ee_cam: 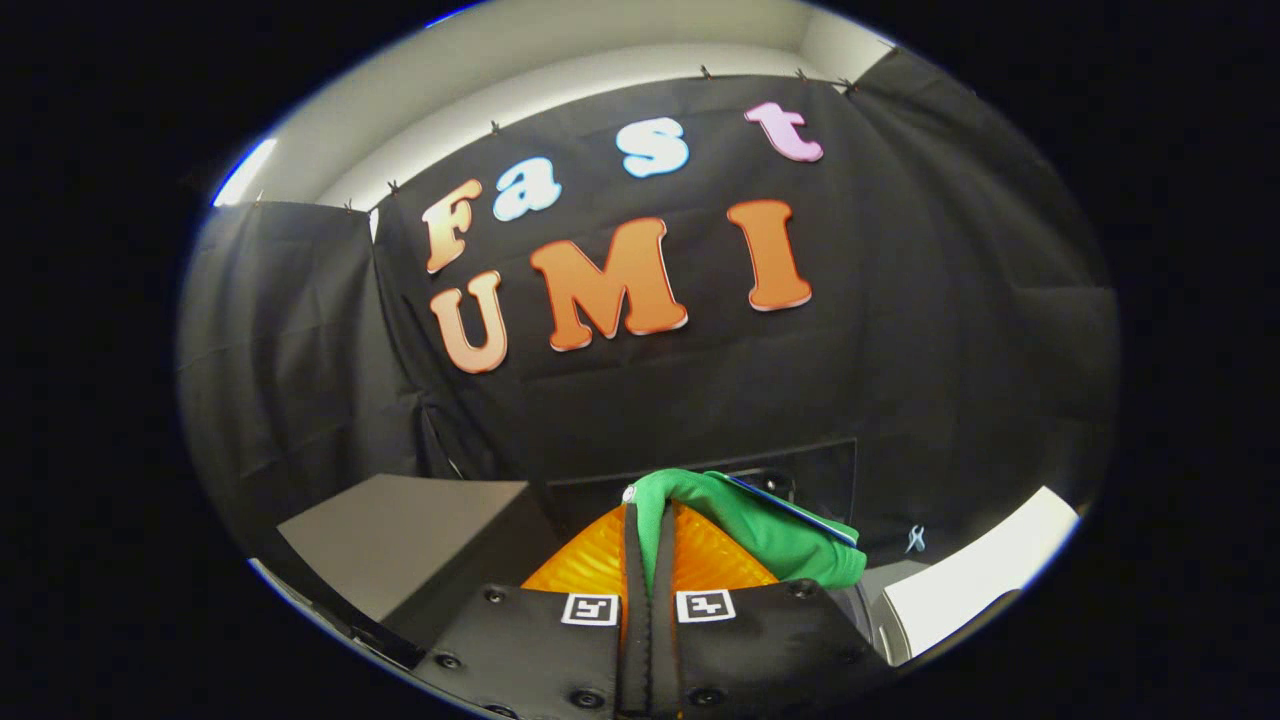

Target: Put the clothes into the washing machine and then close the washing machine lid.

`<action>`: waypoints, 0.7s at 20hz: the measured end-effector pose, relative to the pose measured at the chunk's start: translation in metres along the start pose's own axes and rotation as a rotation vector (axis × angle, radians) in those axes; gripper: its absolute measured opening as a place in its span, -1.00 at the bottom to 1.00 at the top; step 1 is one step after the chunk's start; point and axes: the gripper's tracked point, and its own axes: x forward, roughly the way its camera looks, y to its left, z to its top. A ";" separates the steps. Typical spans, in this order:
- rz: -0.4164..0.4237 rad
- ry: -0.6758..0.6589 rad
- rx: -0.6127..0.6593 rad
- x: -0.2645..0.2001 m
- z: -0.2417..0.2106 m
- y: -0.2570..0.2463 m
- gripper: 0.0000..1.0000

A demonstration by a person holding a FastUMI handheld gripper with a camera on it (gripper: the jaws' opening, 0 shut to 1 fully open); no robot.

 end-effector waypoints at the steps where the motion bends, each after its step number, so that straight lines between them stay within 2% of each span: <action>1: 0.002 0.027 0.010 0.008 -0.015 -0.014 -0.84; 6: 0.002 0.190 0.059 0.048 -0.092 -0.062 -0.84; 10: 0.000 0.325 0.090 0.071 -0.160 -0.078 -0.84; 14: 0.000 0.430 0.094 0.102 -0.206 -0.086 -0.84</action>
